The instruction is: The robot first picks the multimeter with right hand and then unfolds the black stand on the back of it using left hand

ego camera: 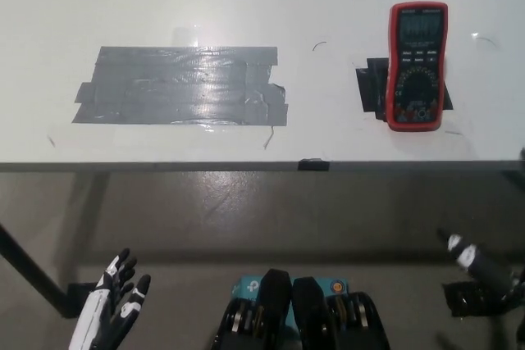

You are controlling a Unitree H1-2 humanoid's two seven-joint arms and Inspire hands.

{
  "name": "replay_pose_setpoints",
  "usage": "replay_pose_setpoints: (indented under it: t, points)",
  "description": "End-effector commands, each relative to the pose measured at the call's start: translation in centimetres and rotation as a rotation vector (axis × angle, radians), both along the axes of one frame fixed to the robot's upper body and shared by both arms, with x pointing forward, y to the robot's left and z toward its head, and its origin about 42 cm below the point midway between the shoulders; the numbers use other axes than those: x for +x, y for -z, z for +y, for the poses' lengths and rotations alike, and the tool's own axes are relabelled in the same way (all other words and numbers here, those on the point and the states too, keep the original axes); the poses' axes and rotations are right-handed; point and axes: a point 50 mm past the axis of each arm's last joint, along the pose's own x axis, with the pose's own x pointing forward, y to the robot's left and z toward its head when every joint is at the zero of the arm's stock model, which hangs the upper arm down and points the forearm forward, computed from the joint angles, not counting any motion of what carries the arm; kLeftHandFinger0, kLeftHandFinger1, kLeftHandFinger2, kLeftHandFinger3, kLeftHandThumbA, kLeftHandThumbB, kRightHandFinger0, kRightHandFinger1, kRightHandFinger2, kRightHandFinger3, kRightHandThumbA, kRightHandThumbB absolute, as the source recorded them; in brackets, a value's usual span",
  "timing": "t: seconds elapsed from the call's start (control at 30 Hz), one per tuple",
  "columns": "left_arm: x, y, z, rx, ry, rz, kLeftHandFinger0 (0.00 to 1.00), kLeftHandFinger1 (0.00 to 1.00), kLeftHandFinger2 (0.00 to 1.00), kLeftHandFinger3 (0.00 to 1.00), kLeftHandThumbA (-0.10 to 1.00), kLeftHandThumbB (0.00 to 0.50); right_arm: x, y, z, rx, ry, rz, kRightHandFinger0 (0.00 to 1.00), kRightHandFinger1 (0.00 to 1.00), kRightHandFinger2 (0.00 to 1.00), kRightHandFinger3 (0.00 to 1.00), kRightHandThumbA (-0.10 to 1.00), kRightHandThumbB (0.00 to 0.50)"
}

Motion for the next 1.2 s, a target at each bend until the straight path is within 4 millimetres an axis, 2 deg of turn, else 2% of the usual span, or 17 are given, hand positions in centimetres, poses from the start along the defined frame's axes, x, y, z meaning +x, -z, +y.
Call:
replay_pose_setpoints:
  t: [0.0,0.07,0.1,0.13,0.17,0.2,0.27,0.33,0.37,0.47,0.67,0.73,0.87,1.17]
  points:
    - [-1.2,-1.3,-0.6,0.003,0.052,-0.086,1.0,1.0,1.0,1.0,0.73,0.04,0.8,-11.1,0.8,-0.155,0.146,-0.381,1.0,1.0,1.0,1.0,1.0,0.418]
    - [-1.5,-1.1,-0.5,0.006,0.048,-0.079,1.0,1.0,1.0,1.0,0.73,0.029,2.0,-12.2,1.3,-0.124,0.132,-0.338,1.0,1.0,1.0,1.0,1.0,0.454]
    - [-1.6,-0.9,-0.3,0.003,0.046,-0.075,1.0,1.0,1.0,1.0,0.72,0.027,3.4,-13.3,1.7,-0.118,0.127,-0.311,1.0,1.0,1.0,1.0,0.97,0.467]
    - [-1.7,-0.9,-0.3,0.0,0.045,-0.075,1.0,1.0,1.0,1.0,0.72,0.026,4.1,-13.8,2.0,-0.119,0.123,-0.303,1.0,1.0,1.0,1.0,0.97,0.468]
    - [-1.8,-0.8,-0.3,-0.001,0.042,-0.072,1.0,1.0,1.0,1.0,0.72,0.036,5.0,-14.5,2.3,-0.112,0.1,-0.295,1.0,1.0,1.0,1.0,0.89,0.445]
    - [-1.8,-0.9,-0.3,0.005,0.039,-0.066,1.0,1.0,1.0,1.0,0.73,0.043,6.4,-15.5,2.7,-0.095,0.082,-0.26,1.0,1.0,1.0,1.0,0.87,0.455]
    - [-1.9,-0.9,-0.3,0.007,0.039,-0.063,1.0,1.0,1.0,1.0,0.73,0.041,8.6,-16.9,3.3,-0.093,0.106,-0.202,1.0,1.0,1.0,1.0,0.88,0.483]
    - [-2.0,-0.9,-0.3,0.007,0.044,-0.065,1.0,1.0,1.0,1.0,0.73,0.033,12.2,-18.6,3.7,-0.134,0.148,-0.146,1.0,1.0,1.0,1.0,0.91,0.473]
    - [-1.7,-1.1,-0.2,0.01,0.043,-0.072,1.0,1.0,1.0,1.0,0.73,0.03,12.9,-19.1,3.9,-0.129,0.141,-0.139,1.0,1.0,1.0,1.0,0.91,0.47]
    - [-1.5,-1.3,0.0,0.024,0.049,-0.078,1.0,1.0,1.0,1.0,0.71,0.016,17.3,-20.3,4.5,-0.091,0.137,-0.034,1.0,1.0,1.0,1.0,0.92,0.487]
    - [-1.2,-1.3,-0.1,0.012,0.06,-0.081,1.0,1.0,1.0,1.0,0.71,0.019,23.4,-20.3,5.3,-0.068,0.179,0.107,1.0,1.0,1.0,1.0,0.87,0.496]
    - [-1.1,-1.3,-0.2,0.009,0.062,-0.081,1.0,1.0,1.0,1.0,0.7,0.02,24.6,-20.0,5.3,-0.073,0.181,0.149,1.0,1.0,1.0,1.0,0.87,0.484]
    - [-1.1,-1.3,-0.2,0.021,0.066,-0.083,1.0,1.0,1.0,1.0,0.7,0.028,27.5,-18.8,5.7,-0.022,0.179,0.271,1.0,1.0,1.0,1.0,0.85,0.499]
    - [-1.1,-1.5,-0.4,0.024,0.074,-0.093,1.0,1.0,1.0,1.0,0.68,0.015,30.6,-17.4,7.2,0.076,0.265,0.401,1.0,1.0,1.0,1.0,0.81,0.491]
